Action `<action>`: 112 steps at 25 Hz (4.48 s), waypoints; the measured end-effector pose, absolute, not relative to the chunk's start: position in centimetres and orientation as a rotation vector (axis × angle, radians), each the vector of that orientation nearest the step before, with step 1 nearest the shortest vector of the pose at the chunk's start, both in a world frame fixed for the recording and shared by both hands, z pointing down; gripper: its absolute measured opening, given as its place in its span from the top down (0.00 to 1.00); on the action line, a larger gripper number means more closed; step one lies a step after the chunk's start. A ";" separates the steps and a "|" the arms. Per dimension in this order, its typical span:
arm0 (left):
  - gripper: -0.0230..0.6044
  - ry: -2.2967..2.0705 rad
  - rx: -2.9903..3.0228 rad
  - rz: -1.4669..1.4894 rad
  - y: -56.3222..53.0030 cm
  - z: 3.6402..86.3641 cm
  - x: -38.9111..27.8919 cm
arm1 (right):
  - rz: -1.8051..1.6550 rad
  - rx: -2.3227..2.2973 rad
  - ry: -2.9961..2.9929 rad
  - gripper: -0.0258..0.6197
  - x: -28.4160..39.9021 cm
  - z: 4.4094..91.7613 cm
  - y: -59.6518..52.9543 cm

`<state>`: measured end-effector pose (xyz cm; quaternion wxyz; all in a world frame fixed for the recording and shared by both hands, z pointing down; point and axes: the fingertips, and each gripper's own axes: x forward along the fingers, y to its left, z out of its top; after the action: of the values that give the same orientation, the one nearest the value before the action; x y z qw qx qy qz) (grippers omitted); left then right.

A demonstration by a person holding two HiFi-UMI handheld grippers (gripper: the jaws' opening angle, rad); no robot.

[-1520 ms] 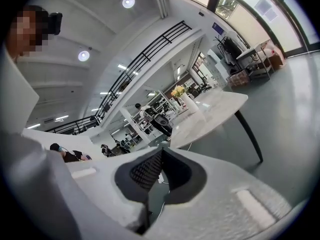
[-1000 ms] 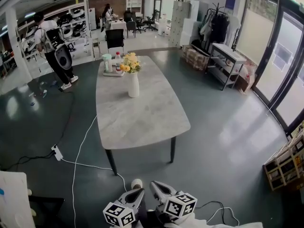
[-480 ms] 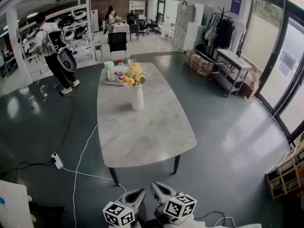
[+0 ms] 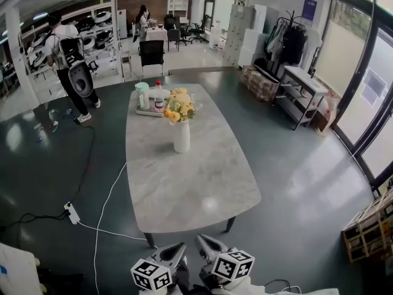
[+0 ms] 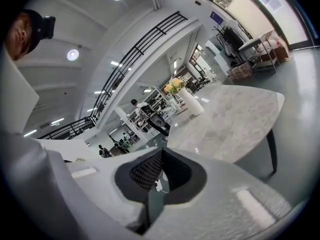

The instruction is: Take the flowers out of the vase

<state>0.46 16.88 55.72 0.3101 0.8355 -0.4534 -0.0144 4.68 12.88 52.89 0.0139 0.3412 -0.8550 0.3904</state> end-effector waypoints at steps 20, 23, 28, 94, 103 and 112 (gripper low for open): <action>0.96 -1.132 2.276 -0.053 5.4 55.5 -5.0 | 1.188 1.179 -2.660 0.96 -0.4 52.7 1.8; 0.96 -1.123 2.275 -0.052 5.0 56.1 -5.0 | 1.200 1.168 -2.657 0.96 -0.8 53.5 1.5; 0.96 -1.107 2.247 -0.054 4.9 56.7 -5.1 | 1.223 1.153 -2.639 0.96 -1.2 53.8 1.4; 0.92 -1.840 2.207 -0.164 -33.1 50.1 -10.2 | 0.923 0.669 -2.842 0.96 -3.3 48.9 -34.4; 0.28 -1.878 2.225 -0.213 -36.5 50.8 -11.5 | 0.975 0.790 -2.792 0.96 -2.2 49.9 -35.8; 0.07 -1.875 2.257 -0.223 -40.7 51.3 -13.0 | 0.985 0.899 -2.727 0.96 -0.8 51.4 -36.5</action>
<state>-13.05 -40.71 51.28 0.0991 0.7633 -0.6340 -0.0755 -0.82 -36.51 51.38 0.0531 0.2958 -0.8970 0.3241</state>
